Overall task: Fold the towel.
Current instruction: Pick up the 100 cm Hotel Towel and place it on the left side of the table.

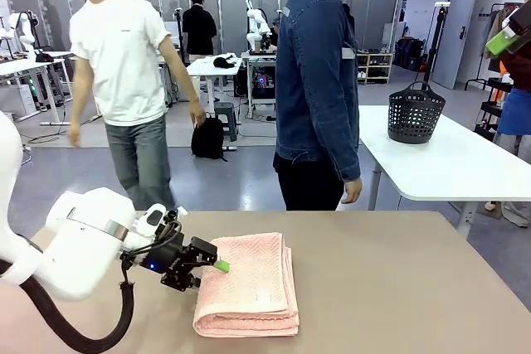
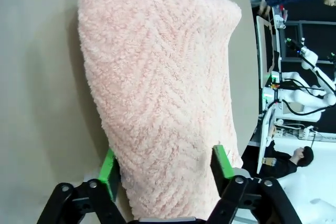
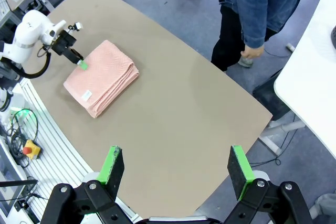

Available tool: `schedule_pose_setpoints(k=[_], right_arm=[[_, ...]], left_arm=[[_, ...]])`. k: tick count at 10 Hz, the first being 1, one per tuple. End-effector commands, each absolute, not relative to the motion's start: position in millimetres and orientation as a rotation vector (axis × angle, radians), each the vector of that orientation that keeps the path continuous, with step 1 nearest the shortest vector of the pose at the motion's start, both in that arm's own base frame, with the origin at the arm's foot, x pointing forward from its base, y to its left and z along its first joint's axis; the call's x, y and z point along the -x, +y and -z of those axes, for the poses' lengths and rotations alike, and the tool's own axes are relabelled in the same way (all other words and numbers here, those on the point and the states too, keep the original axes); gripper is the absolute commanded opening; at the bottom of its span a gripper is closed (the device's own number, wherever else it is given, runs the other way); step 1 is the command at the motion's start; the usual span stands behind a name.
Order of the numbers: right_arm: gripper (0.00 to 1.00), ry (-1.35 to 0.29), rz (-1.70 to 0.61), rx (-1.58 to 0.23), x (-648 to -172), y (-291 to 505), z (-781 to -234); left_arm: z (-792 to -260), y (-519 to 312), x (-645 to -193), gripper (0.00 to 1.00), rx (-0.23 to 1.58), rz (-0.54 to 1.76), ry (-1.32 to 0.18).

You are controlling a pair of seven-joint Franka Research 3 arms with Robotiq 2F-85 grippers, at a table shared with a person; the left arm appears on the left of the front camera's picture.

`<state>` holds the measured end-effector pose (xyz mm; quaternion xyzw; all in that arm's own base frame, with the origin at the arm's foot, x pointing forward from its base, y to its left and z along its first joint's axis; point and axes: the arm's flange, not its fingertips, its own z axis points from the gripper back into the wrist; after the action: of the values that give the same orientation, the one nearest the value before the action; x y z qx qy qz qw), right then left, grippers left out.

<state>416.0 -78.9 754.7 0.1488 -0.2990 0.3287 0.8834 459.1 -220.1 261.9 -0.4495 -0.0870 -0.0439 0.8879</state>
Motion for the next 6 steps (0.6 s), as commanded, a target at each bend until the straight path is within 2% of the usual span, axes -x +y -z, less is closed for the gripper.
schedule_pose_setpoints(k=[1,2,4,5,6], right_arm=[[1.0,-0.613,-0.689,-0.307,-414.5,-78.0,-756.0],[1.0,-0.613,-0.689,-0.307,-414.5,-78.0,-756.0],[1.0,-0.613,-0.689,-0.307,-414.5,-78.0,-756.0],[1.0,-0.613,-0.689,-0.307,-414.5,-78.0,-756.0],[1.0,-0.613,-0.689,-0.307,-414.5,-78.0,-756.0]], left_arm=[[-253.6,-227.8,-463.2,0.18,0.983,0.102,-0.181],[-253.7,-228.7,-463.5,0.0,0.984,0.104,-0.181],[-253.4,-227.1,-465.1,0.0,0.984,0.103,-0.185],[-253.7,-226.3,-465.6,0.04,0.982,0.103,-0.186],[-254.5,-226.1,-466.1,0.0,0.98,0.103,-0.186]])
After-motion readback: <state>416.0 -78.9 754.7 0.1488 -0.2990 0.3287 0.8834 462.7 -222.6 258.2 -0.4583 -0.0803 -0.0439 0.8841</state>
